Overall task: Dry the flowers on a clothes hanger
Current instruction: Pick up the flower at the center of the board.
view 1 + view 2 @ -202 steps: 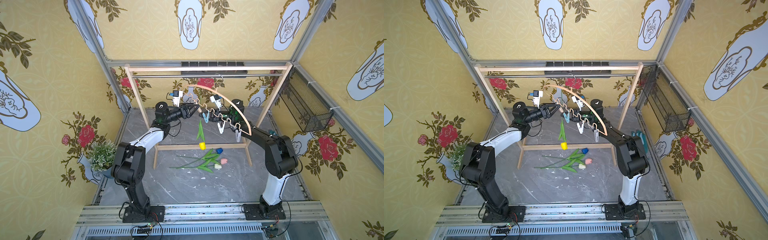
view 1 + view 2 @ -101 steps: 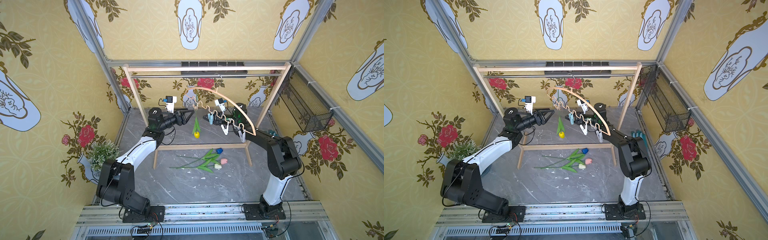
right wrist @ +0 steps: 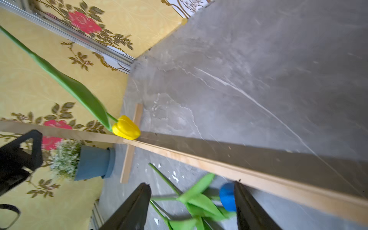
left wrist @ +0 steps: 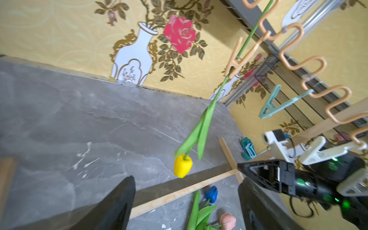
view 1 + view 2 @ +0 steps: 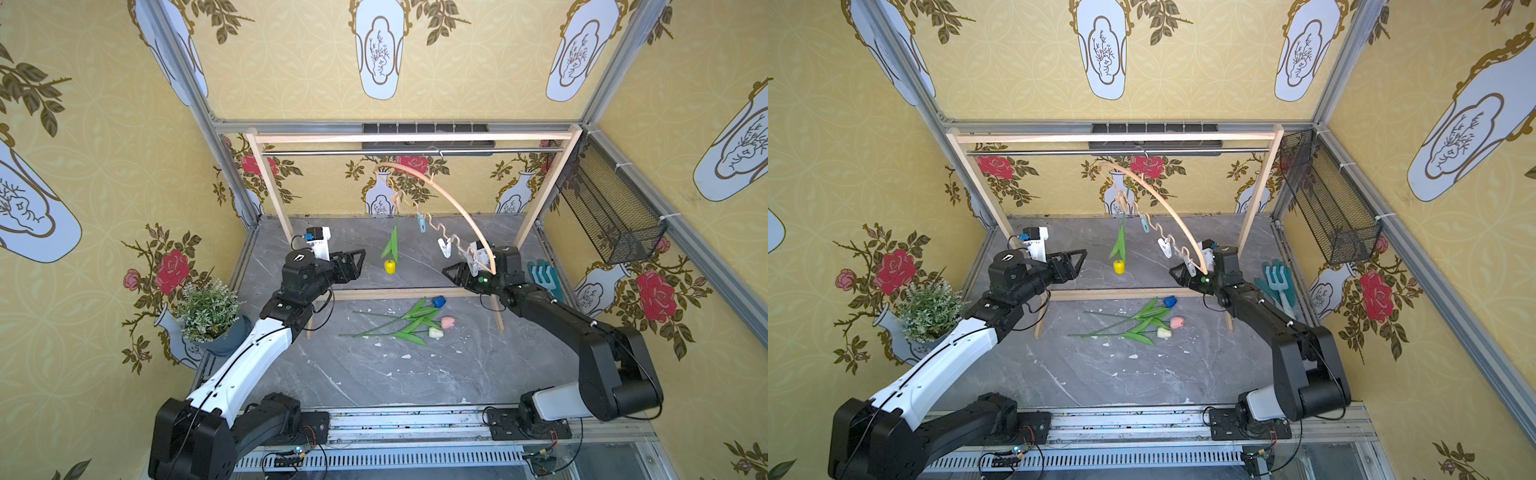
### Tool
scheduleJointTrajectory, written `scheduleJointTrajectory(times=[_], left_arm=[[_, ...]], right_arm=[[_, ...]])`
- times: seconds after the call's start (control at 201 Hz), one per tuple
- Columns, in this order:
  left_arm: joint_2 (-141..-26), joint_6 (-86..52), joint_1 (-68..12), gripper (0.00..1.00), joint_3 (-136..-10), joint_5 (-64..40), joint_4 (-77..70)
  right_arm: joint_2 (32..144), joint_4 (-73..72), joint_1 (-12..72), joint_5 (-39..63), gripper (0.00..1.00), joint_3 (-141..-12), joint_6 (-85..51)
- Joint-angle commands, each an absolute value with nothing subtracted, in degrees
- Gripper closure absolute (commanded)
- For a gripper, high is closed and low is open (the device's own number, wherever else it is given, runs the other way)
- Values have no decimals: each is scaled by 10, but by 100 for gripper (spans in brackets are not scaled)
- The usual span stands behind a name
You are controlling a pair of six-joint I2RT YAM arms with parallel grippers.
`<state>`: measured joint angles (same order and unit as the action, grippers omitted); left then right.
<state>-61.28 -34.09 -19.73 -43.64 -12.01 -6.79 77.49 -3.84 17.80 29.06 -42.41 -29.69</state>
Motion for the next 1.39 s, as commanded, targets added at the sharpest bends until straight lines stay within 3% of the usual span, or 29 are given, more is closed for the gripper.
scheduleJointTrajectory(times=[0.0, 0.119, 0.244, 0.373, 0.533, 0.846, 1.389], left_arm=[[-570, -376, -197, 13, -416, -26, 26], [-521, -408, -197, 14, -388, 19, 75], [-484, -450, -197, 17, -354, 54, 108], [-459, -484, -198, 24, -318, 52, 112], [-445, -523, -198, 32, -284, 45, 115], [-425, -556, -201, 37, -259, 44, 127], [-415, -567, -202, 38, -244, 54, 122]], right_arm=[[707, 21, 178, 215, 36, -382, -269], [637, 45, 195, 215, 53, -342, -270], [609, 48, 288, 180, 68, -324, -251], [654, 33, 405, 123, 73, -333, -233], [751, -17, 503, 88, 71, -361, -223], [928, -5, 575, 101, 47, -486, -159], [1090, 138, 593, 94, 41, -651, -54]])
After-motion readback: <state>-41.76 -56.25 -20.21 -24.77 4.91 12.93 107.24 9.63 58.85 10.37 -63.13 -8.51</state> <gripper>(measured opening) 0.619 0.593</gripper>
